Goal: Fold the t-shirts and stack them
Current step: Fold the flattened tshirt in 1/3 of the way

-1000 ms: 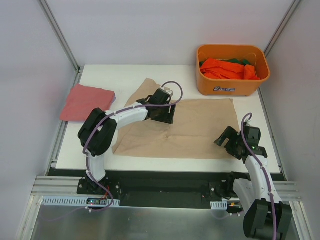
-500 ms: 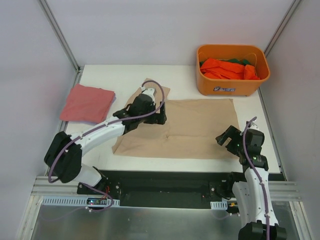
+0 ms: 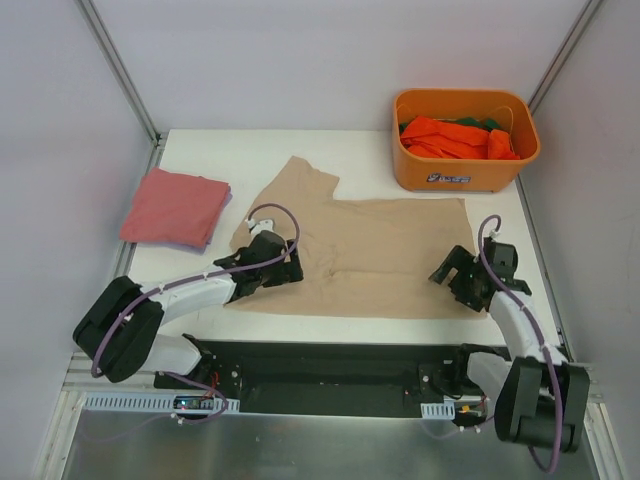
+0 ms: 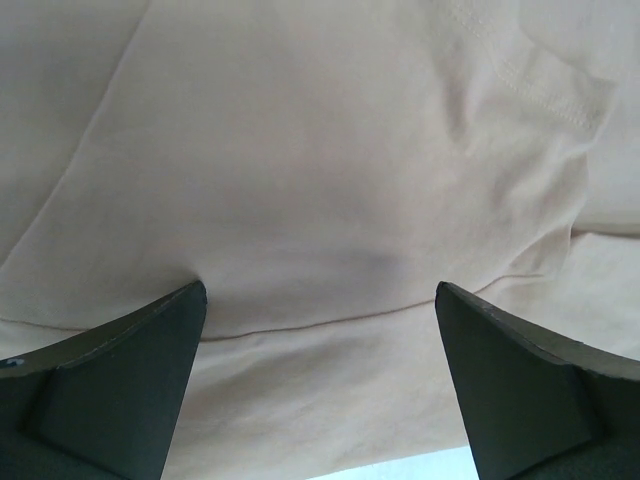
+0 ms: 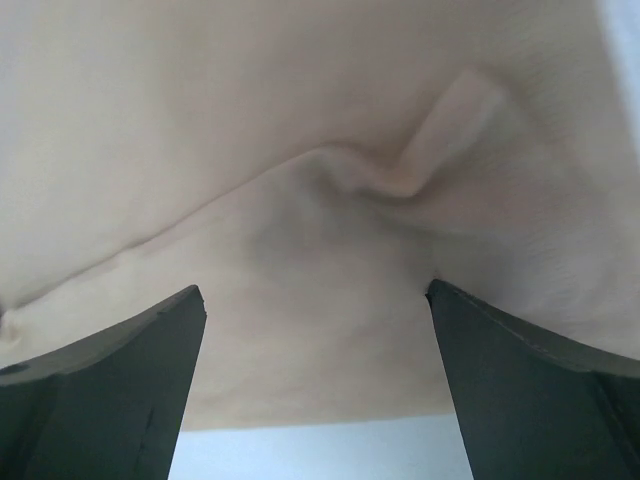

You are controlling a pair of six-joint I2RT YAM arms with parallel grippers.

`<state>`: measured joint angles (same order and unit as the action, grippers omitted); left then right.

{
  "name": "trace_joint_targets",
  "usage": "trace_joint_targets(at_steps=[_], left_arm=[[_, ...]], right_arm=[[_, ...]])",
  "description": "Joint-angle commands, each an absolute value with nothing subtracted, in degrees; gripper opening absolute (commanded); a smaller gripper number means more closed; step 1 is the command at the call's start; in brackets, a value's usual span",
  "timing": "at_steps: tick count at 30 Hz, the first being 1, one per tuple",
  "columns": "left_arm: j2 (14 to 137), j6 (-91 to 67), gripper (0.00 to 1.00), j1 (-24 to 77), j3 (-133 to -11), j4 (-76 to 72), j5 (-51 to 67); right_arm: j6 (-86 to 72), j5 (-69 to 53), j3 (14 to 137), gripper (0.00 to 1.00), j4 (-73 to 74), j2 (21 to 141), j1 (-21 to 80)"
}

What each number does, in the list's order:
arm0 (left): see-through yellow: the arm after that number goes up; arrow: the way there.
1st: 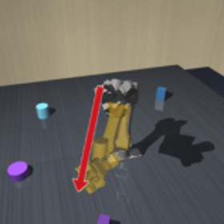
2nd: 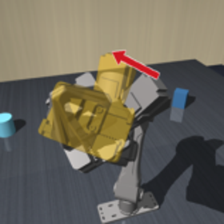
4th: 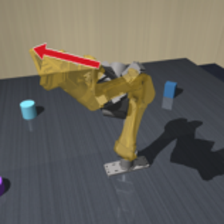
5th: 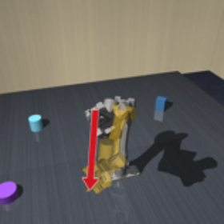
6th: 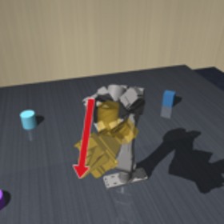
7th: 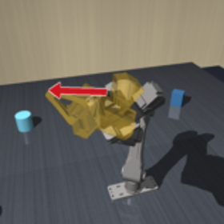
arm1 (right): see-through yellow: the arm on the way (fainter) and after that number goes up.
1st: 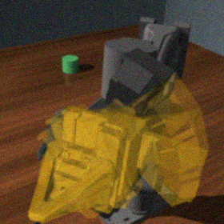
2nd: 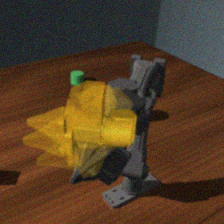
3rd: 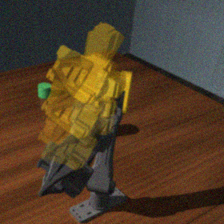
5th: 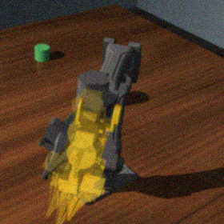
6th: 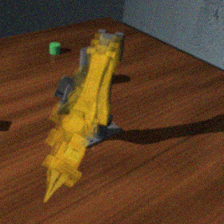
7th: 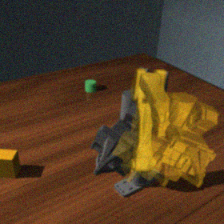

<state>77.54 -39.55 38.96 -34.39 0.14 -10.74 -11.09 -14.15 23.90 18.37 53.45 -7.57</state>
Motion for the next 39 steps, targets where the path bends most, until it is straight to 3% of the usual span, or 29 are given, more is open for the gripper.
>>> trace_joint_targets(at_steps=[1, 8, 12, 20, 25, 32, 39], left_arm=[[73.57, -47.8, 0.99, 35.95, -28.31, 0.44, -13.8], [68.56, -50.53, 0.99, 35.68, -22.07, 2.1, -14.85], [66.1, -50.98, 0.99, 35.6, -20.83, 4.74, -15.12], [61.27, -51.68, 0.99, 35.6, -18.81, 6.59, -11.96], [61.35, -52.29, 0.99, 35.6, -18.46, 6.77, -11.78], [61.97, -54.4, 0.99, 35.6, -18.9, 11.24, -11.34], [56.0, -57.3, 0.99, 35.68, -15.03, 14.15, -8.53]], right_arm=[[-12.04, 2.25, 32.23, 0.96, 20.9, 62.38, -7.56], [-9.67, 15.63, 40.51, 0.96, 12.66, 71.62, -7.82], [-11.07, 14.33, 43.5, 0.97, 15.46, 73.48, -7.21], [-12.04, -1.55, 35.44, 0.97, 18.46, 61.27, -0.1], [-12.82, 2.99, 30.86, 0.96, 19.16, 59.15, 9.83], [-18.53, 6.05, 26.72, 0.96, 23.89, 58.81, 11.16], [-24.34, 4.93, 21.45, 0.96, 31.11, 46.51, 11.25]])
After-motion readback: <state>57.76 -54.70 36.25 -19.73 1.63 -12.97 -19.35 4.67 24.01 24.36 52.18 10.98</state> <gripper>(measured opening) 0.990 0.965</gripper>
